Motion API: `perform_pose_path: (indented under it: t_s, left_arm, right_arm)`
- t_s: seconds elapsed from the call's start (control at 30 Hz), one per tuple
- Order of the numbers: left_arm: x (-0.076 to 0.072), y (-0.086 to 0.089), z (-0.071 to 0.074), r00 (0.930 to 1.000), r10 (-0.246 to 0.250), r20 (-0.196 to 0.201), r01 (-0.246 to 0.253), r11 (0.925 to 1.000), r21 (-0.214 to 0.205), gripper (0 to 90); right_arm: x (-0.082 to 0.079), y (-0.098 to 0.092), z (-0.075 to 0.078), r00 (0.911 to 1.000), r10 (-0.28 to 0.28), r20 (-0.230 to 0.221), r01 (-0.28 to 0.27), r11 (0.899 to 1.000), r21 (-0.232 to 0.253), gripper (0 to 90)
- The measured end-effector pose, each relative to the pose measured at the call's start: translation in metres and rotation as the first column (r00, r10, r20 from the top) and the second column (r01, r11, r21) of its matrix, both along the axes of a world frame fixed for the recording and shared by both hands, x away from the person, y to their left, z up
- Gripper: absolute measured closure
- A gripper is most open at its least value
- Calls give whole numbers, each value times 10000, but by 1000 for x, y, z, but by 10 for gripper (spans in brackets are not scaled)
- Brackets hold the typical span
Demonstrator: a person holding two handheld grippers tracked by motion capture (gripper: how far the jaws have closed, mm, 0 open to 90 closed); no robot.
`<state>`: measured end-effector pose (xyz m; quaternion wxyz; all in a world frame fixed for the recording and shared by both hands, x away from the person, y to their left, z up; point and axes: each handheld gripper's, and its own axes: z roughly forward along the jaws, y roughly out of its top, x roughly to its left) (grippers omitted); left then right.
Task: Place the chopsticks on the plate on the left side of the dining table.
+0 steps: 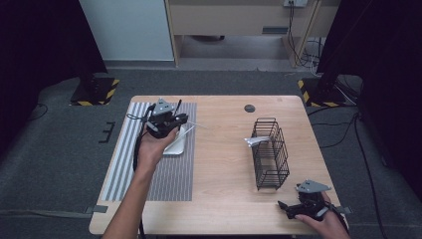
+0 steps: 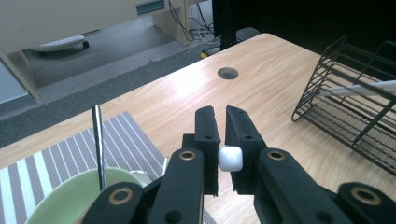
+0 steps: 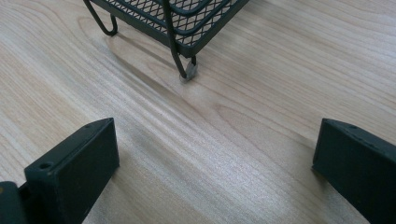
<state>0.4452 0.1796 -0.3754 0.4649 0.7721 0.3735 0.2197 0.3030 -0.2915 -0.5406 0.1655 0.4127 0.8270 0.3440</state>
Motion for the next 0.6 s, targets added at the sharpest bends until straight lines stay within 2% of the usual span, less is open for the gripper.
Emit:
perform_pose_path:
  t_s: [0.4, 0.47, 0.53, 0.6]
  left_arm:
    - [-6, 19, -19, 9993, 370, -87, -369, 9993, 75, 831]
    - [-8, 23, -23, 9991, 418, -106, -417, 9990, 149, 831]
    - [-13, 26, -26, 9987, 496, -146, -495, 9988, 29, 830]
    - [-18, 27, -29, 9984, 552, -135, -549, 9982, 224, 830]
  right_arm:
    - [0, 0, 0, 10000, 0, -1, 0, 10000, 0, 3]
    - [0, 0, 0, 10000, 1, -3, -1, 10000, 1, 3]
    - [0, 0, 0, 10000, -2, -5, 2, 10000, 3, 3]
    - [0, 0, 0, 10000, -3, -4, 3, 10000, 2, 3]
